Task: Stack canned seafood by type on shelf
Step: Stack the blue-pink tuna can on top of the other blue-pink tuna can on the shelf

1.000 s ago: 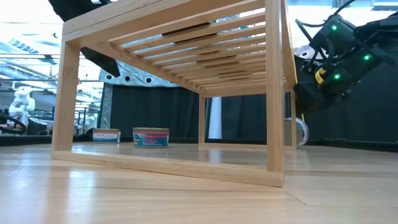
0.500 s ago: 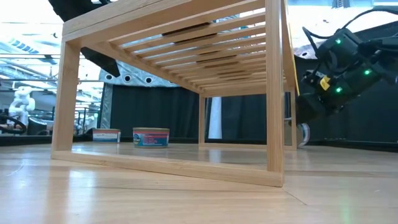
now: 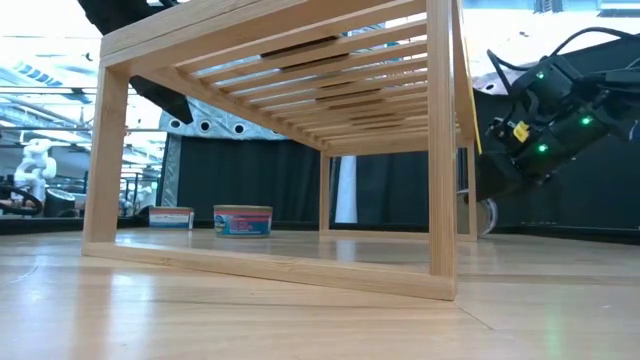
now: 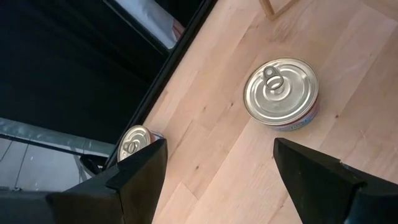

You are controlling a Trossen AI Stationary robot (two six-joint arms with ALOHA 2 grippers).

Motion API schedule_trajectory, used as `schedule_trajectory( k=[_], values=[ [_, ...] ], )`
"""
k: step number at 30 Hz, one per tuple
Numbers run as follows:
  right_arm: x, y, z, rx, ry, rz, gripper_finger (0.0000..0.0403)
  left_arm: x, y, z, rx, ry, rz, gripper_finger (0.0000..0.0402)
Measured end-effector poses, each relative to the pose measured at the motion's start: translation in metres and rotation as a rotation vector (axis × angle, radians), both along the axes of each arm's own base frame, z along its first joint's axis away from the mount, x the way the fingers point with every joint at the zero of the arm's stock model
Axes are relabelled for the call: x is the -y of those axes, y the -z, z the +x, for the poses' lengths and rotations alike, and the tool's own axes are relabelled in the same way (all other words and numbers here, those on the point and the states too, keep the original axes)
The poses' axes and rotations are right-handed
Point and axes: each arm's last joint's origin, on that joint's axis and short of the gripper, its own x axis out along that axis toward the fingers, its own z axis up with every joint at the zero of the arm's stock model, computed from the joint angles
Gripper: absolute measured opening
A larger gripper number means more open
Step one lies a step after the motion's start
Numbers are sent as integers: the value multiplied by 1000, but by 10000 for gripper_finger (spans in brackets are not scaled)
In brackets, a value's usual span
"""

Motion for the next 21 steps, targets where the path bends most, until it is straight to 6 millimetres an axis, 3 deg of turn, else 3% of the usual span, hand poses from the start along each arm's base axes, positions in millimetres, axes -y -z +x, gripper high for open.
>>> schedule_trajectory(
  k=[12, 21],
  values=[
    [10, 5, -5, -35, -30, 33, 371, 0, 0, 0, 1, 0, -1, 301],
    [17, 11, 0, -39, -71, 38, 287, 0, 0, 0, 1, 0, -1, 301]
  ],
)
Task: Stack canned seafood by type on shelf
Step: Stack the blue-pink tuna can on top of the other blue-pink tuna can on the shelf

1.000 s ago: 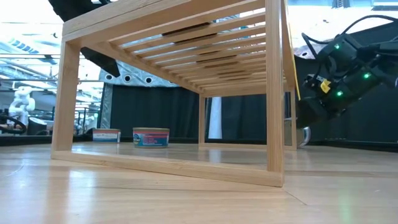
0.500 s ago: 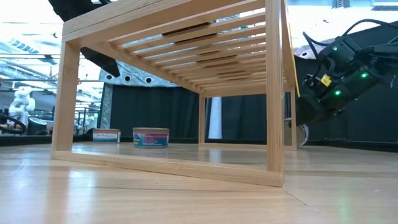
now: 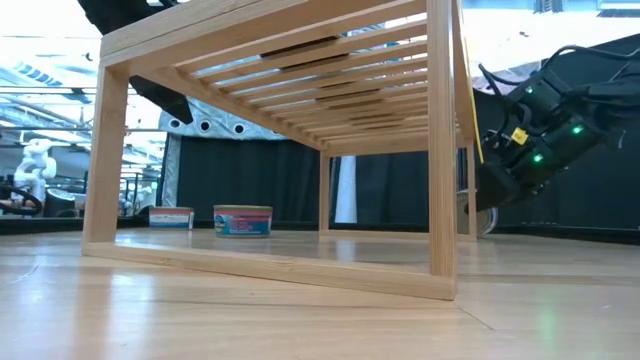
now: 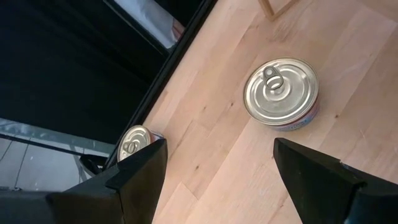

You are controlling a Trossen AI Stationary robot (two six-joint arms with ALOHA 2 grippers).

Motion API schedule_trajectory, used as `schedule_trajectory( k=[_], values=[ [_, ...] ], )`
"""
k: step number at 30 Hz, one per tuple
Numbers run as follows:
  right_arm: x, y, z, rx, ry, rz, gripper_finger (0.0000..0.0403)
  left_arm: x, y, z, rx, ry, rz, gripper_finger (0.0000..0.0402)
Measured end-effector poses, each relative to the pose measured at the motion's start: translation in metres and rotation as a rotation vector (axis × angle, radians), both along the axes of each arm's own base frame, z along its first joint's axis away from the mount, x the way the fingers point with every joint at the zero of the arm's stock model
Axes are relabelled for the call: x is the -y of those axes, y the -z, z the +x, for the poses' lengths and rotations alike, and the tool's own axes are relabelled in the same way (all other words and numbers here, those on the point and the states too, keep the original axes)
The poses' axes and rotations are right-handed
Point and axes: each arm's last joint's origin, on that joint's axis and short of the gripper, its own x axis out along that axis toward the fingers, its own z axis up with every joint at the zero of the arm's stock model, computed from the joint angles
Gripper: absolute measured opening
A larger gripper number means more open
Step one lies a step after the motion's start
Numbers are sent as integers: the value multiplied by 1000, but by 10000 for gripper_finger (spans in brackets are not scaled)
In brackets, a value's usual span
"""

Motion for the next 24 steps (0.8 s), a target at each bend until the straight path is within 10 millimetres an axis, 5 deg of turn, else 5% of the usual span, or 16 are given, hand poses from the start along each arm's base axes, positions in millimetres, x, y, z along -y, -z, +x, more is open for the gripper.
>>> schedule_trajectory(
  k=[11, 24],
  values=[
    [0, 1, 1, 19, -9, 17, 168, 0, 0, 0, -3, 2, 1, 301],
    [-1, -31, 0, -26, 18, 115, 195, 0, 0, 0, -8, 4, -8, 301]
  ],
)
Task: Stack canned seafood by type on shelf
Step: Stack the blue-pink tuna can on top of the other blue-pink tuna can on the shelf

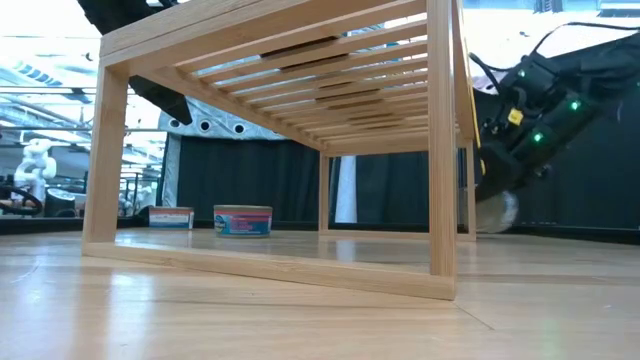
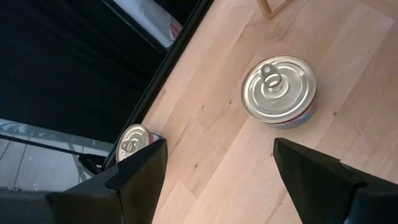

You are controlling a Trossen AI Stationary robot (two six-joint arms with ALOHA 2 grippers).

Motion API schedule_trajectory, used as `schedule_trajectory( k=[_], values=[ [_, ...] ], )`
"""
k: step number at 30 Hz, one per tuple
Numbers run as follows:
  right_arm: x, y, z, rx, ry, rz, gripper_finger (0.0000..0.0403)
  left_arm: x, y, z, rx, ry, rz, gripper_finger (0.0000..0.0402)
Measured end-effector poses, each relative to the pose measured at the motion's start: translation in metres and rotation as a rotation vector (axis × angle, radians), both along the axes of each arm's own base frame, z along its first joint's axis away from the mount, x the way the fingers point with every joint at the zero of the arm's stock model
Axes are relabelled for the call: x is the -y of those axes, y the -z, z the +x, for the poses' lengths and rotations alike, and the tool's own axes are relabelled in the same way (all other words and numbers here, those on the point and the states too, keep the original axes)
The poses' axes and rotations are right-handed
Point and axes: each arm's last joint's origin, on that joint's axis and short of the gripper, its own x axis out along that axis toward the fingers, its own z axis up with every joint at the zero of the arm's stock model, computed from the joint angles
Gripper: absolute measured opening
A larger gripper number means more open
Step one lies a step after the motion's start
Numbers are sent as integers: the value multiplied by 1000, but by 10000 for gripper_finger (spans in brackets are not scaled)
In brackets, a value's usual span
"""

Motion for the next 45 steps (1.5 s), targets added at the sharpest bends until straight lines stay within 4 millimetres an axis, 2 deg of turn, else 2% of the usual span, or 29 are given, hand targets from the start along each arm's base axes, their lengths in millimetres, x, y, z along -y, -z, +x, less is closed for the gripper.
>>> schedule_trajectory(
  k=[5, 10, 14, 18, 22, 27, 31, 36, 45],
  values=[
    [-2, -24, -5, -50, 48, -3, 168, 0, 0, 0, 5, -3, -2, 301],
    [-6, -50, -11, -5, 69, -25, 174, 0, 0, 0, 7, -3, -16, 301],
    [-8, -81, -13, 75, 65, -86, 189, 0, 0, 1, 7, -3, -18, 301],
    [-14, -121, -17, 165, 42, -159, 179, 0, 0, 1, 7, -3, -18, 301],
    [-26, -163, -21, 332, -62, -224, 168, 0, 0, 0, 6, -2, -17, 301],
    [-47, -203, -21, 669, -344, -238, 180, 0, 0, 0, 2, -2, -16, 301],
    [-62, -219, -18, 863, -579, -216, 181, 0, 0, 0, 3, -2, -16, 301],
    [-79, -231, -5, 1001, -789, -196, 175, 0, 0, 0, 3, -2, -16, 301],
    [-108, -239, 46, 1156, -1031, -290, 178, 0, 0, 0, 4, -2, -16, 301]
  ],
)
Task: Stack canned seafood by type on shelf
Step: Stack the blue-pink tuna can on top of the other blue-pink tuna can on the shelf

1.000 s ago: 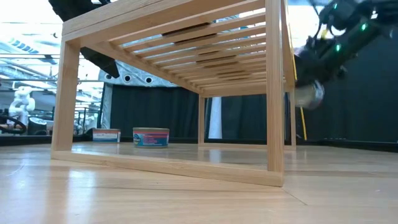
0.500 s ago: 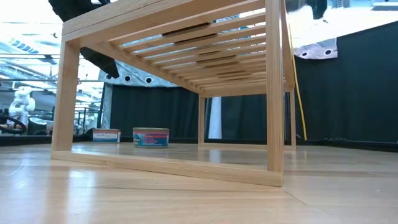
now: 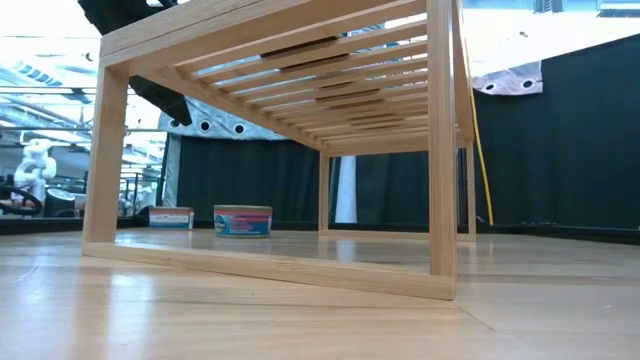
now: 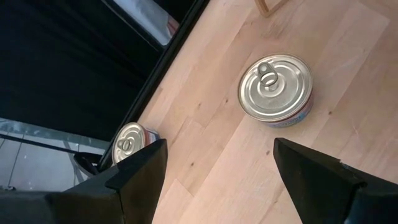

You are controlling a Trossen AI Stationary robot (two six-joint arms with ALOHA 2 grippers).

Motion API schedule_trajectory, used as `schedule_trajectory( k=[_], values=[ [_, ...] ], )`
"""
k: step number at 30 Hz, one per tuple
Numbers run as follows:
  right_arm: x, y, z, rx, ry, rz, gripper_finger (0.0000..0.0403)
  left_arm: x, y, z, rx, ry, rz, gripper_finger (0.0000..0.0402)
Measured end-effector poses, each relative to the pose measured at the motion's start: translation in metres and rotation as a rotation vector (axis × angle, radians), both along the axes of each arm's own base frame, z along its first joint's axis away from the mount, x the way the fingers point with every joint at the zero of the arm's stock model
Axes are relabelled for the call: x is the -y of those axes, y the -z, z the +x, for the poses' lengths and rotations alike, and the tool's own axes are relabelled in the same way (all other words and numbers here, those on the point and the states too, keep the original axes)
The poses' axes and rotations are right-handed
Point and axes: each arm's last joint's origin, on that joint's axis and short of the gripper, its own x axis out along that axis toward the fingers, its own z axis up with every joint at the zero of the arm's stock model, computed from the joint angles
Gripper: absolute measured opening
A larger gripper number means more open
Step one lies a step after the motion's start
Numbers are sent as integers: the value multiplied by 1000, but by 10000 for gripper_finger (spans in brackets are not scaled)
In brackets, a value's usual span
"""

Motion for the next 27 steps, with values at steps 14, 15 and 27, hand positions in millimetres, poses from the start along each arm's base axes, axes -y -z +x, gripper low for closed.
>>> schedule_trajectory(
  k=[14, 15, 27],
  values=[
    [-89, -20, 106, -267, 126, -547, 178, 0, 0, -1, -14, 0, 5, 301],
    [-95, -19, 113, -302, 172, -585, 178, 0, 0, -1, -16, 0, 6, 301],
    [-135, 10, 157, -488, 516, -879, 178, -1, 0, -2, -25, -1, 8, 301]
  ],
)
